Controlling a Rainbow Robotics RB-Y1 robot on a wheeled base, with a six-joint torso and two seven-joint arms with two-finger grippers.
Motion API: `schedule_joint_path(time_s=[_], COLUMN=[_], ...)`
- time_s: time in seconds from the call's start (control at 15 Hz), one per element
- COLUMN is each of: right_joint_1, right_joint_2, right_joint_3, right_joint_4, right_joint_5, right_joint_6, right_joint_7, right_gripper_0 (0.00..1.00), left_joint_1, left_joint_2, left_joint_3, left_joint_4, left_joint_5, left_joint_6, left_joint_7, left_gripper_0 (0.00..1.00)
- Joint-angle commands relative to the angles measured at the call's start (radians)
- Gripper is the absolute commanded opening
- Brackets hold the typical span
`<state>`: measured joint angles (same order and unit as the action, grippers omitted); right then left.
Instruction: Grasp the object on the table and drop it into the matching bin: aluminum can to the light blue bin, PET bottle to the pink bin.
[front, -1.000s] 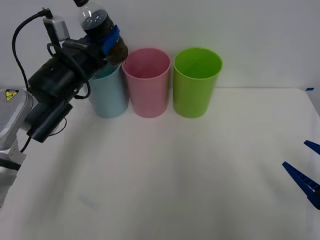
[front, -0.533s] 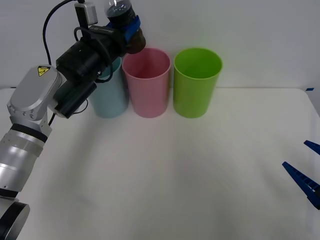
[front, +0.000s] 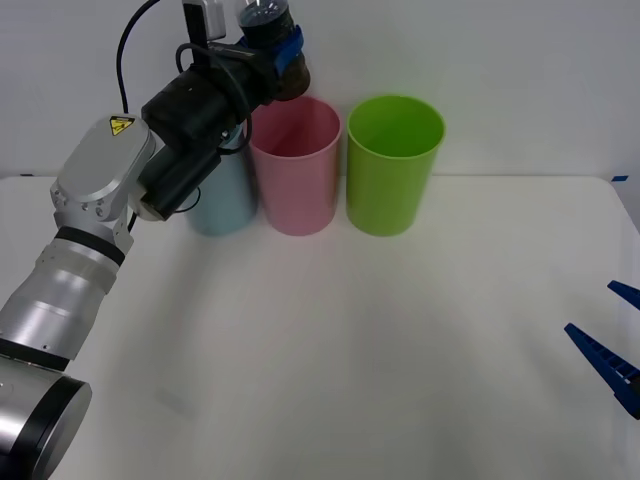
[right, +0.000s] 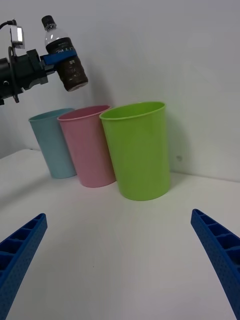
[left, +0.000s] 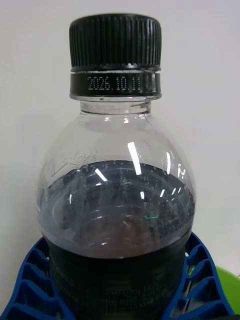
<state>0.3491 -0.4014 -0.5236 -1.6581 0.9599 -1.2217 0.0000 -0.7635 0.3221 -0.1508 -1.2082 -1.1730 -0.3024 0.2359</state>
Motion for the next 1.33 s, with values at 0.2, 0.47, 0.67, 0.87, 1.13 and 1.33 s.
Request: schedule_joint_path(time_s=[0.2,0.47,0.67,0.87,1.13,1.33], right_joint_1=[0.0,0.0,0.0,0.0,0.0,0.0], right_joint_2=[0.0,0.0,0.0,0.0,0.0,0.0], right_joint_3=[0.0,0.0,0.0,0.0,0.0,0.0], right_joint_4=[0.0,0.0,0.0,0.0,0.0,0.0], right_joint_5=[0.0,0.0,0.0,0.0,0.0,0.0], right_joint_6=[0.0,0.0,0.0,0.0,0.0,0.0], right_joint_7=[0.0,0.0,0.0,0.0,0.0,0.0], right_gripper_0=[1.0,1.0,1.0,1.0,1.0,1.0], left_joint_1=[0.0,0.0,0.0,0.004,0.053,0.119], left_joint_2=[-0.009,-0.009,-0.008,-0.005,0.026,0.057], left_joint_3=[-0.001,-0.001,-0.001,0.0,0.0,0.0], left_joint_4=[-0.001,-0.001,-0.001,-0.001,-0.059,-0.136], left_joint_5=[-0.007,-0.005,0.004,0.018,0.059,0.098], left_joint_6=[0.006,0.005,0.002,-0.003,-0.017,-0.017], left_joint_7=[-0.006,-0.01,-0.01,-0.01,-0.017,-0.017], left_gripper_0=[0.79,1.0,1.0,1.0,1.0,1.0])
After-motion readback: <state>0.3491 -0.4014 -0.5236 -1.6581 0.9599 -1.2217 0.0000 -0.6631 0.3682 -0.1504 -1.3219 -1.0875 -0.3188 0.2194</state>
